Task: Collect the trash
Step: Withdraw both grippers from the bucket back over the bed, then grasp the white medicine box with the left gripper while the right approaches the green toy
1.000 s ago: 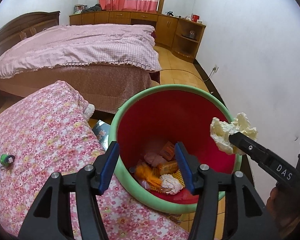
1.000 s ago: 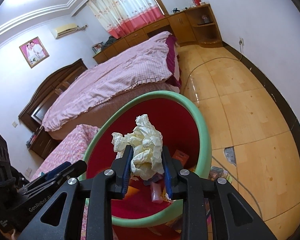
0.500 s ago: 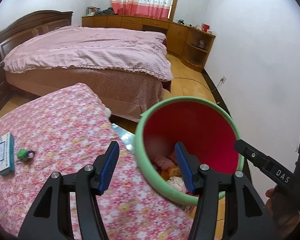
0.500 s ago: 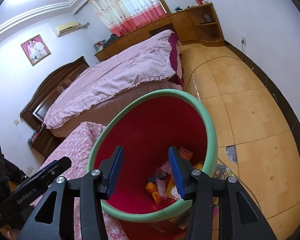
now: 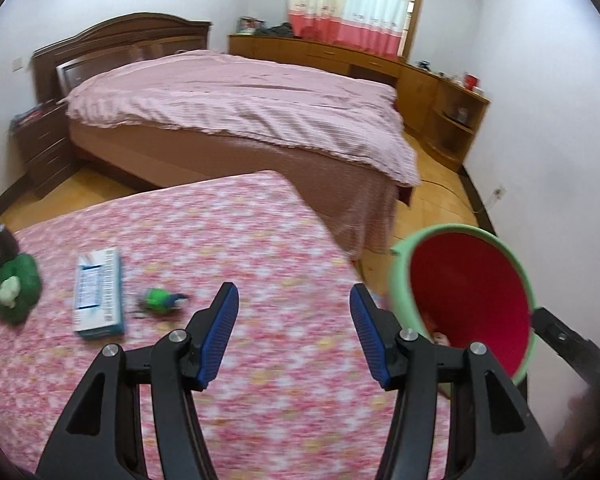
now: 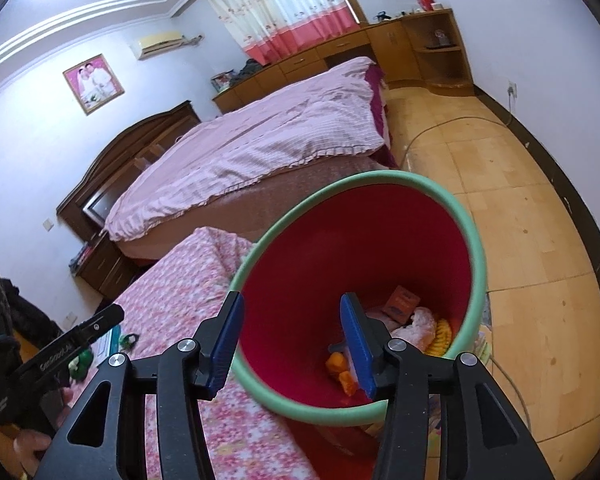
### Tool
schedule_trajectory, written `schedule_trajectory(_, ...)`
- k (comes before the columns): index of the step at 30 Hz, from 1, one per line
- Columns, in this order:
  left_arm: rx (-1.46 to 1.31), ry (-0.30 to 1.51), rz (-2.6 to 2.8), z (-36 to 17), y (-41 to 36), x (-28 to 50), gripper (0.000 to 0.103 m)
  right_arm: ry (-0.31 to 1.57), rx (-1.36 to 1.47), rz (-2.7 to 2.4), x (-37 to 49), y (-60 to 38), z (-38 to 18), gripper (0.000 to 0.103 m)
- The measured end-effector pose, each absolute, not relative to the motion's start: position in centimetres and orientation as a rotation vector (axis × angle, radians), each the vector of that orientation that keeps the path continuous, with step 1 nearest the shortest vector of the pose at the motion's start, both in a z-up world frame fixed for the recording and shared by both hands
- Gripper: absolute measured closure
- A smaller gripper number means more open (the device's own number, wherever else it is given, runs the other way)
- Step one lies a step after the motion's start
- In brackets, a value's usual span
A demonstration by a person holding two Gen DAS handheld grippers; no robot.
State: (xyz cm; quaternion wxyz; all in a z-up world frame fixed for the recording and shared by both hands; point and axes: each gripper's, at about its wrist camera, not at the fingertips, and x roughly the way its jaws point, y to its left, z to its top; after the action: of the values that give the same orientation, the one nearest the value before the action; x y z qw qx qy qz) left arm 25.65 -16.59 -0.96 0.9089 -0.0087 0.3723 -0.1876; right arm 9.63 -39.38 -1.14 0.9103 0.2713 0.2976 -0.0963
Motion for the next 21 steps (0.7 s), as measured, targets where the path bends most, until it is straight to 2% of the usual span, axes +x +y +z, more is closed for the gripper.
schedule_trajectory(11, -0.077, 0.842, -0.191, -3.2, -9.1, 29.9, 0.045, 0.653, 0.538, -0.192, 11.4, -37.7, -1.7, 0.051)
schedule_trajectory(21, -0.062, 0.933, -0.023, -7.0, -5.9, 33.5, 0.045, 0.71, 0.542, -0.202, 13.1, -37.1, -3.1, 0.051)
